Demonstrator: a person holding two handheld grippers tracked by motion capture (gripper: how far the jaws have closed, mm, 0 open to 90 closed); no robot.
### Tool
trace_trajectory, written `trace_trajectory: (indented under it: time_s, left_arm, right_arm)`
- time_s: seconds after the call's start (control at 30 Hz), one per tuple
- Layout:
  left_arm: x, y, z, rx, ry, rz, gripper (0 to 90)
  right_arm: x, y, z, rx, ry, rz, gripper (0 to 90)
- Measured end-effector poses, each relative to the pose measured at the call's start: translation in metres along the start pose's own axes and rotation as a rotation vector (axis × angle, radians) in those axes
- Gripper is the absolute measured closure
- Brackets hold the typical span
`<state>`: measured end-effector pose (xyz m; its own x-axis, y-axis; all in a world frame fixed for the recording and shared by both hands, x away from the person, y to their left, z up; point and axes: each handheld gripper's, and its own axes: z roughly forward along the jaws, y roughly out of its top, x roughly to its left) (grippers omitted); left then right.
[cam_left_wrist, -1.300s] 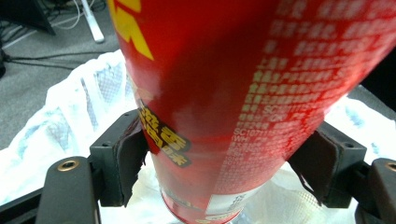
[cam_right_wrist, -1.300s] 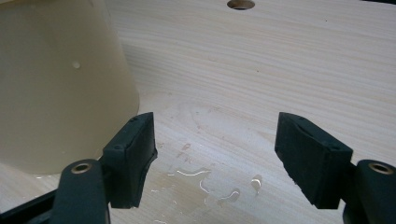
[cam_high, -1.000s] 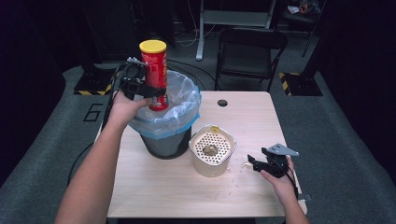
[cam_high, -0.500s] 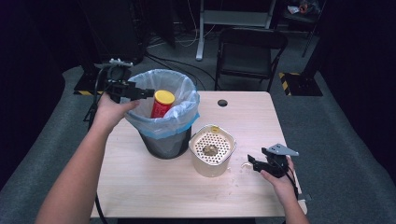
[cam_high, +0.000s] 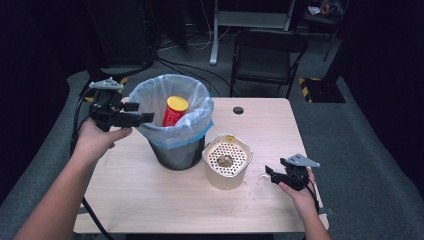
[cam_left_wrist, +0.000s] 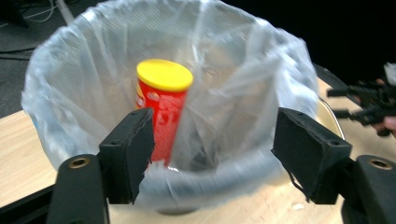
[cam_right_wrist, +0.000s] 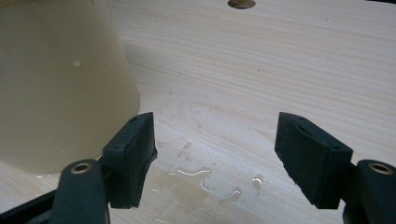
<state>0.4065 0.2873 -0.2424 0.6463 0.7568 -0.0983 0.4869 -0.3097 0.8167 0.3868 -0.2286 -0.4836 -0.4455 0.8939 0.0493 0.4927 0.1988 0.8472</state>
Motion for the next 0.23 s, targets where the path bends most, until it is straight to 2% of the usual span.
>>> trace_trajectory:
  time_s: [0.1, 0.17, 0.2, 0.23]
  left_arm:
    - [-0.005, -0.013, -0.011, -0.018, -0.026, 0.008, 30.6]
    - [-0.007, -0.027, -0.019, -0.032, -0.051, 0.001, 30.6]
    - [-0.007, -0.027, -0.019, -0.032, -0.051, 0.001, 30.6]
    - [-0.007, -0.034, -0.021, -0.033, -0.05, 0.002, 30.6]
  right_arm:
    - [0.0, 0.0, 0.0, -0.002, 0.002, -0.008, 28.4]
    - [0.0, 0.0, 0.0, -0.001, 0.002, -0.009, 28.3]
    - [0.0, 0.0, 0.0, -0.001, 0.002, -0.009, 28.3]
    - [0.0, 0.0, 0.0, 0.0, -0.001, -0.005, 28.3]
